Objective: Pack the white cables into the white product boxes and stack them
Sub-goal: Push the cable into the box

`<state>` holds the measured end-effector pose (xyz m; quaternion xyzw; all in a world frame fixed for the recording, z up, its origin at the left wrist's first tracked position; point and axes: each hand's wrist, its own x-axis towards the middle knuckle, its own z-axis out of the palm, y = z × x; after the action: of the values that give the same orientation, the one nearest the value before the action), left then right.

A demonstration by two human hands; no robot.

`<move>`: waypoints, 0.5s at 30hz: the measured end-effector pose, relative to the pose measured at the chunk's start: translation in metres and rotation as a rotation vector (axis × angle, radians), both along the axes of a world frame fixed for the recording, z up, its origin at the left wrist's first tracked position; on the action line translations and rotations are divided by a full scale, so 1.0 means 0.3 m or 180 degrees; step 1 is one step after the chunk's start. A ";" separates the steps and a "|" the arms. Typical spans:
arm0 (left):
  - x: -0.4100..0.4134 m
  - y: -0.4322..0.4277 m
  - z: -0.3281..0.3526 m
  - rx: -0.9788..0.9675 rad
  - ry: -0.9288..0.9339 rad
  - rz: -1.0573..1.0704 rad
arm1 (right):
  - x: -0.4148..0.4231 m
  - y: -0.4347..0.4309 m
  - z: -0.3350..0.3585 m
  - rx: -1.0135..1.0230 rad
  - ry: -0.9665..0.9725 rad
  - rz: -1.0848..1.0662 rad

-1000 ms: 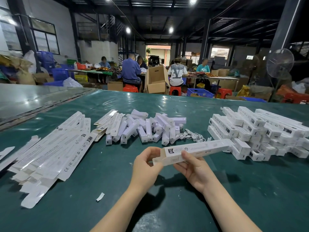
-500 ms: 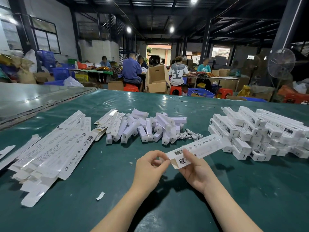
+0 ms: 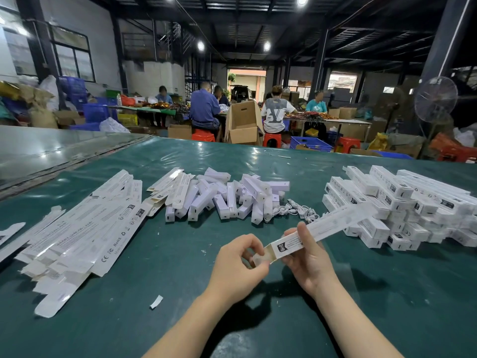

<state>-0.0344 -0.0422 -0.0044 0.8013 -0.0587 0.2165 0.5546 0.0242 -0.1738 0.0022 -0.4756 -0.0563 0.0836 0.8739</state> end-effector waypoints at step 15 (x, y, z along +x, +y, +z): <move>0.001 0.017 -0.004 0.0364 -0.0285 -0.0467 | -0.001 0.003 -0.007 0.0035 0.0321 0.0540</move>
<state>-0.0343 -0.0372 -0.0054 0.8148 -0.1541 0.2071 0.5191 0.0238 -0.1730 0.0001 -0.4596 -0.0528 0.1808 0.8679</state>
